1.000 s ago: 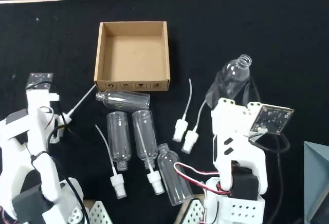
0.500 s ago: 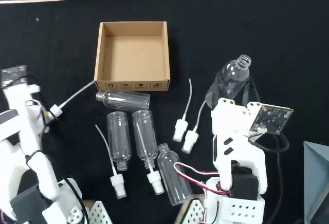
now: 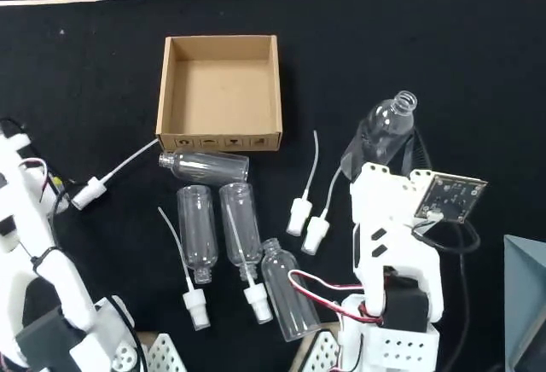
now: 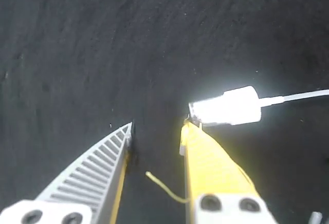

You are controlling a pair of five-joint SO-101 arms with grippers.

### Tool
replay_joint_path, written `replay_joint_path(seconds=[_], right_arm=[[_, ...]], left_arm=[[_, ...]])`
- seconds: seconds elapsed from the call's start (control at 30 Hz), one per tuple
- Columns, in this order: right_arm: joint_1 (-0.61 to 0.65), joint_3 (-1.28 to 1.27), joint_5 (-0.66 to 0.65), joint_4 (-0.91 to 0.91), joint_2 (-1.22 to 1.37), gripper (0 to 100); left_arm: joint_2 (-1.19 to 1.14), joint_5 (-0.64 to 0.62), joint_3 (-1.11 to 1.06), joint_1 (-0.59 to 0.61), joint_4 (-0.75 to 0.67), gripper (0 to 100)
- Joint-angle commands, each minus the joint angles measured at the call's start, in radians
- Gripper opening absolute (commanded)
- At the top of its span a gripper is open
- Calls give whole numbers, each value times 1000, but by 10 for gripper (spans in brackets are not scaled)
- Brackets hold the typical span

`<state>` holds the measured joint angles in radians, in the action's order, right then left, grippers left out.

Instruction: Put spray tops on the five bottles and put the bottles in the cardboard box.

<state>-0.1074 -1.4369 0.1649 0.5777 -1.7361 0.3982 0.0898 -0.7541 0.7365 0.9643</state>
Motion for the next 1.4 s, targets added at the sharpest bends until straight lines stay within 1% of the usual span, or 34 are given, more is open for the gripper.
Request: replay_joint_path(seconds=[0.0,0.17,0.27,0.4,0.47,0.53,0.63,0.7,0.8,0.97,1.1,1.37], right_arm=[[-18,12,-9,-32,-13,15],[-18,12,-9,-32,-13,15],[-18,12,-9,-32,-13,15],[-18,10,-9,-32,-13,15],[-18,10,-9,-32,-13,15],[-18,10,-9,-32,-13,15],[-18,10,-9,-32,-13,15],[-18,10,-9,-32,-13,15],[-18,10,-9,-32,-13,15],[-18,10,-9,-32,-13,15],[-18,10,-9,-32,-13,15],[-18,10,-9,-32,-13,15]], left_arm=[[15,-150,142,-2,161,142],[11,-284,191,-4,250,142],[14,-362,189,-4,259,142],[15,-434,183,-8,259,137],[8,-483,182,-35,261,137],[5,-559,174,-64,261,137],[14,-721,145,-110,253,137],[11,-799,128,-140,253,141],[5,-821,111,-171,252,142],[5,-907,117,-176,247,142],[3,-945,84,-176,172,142],[3,-999,-50,-186,-51,143]])
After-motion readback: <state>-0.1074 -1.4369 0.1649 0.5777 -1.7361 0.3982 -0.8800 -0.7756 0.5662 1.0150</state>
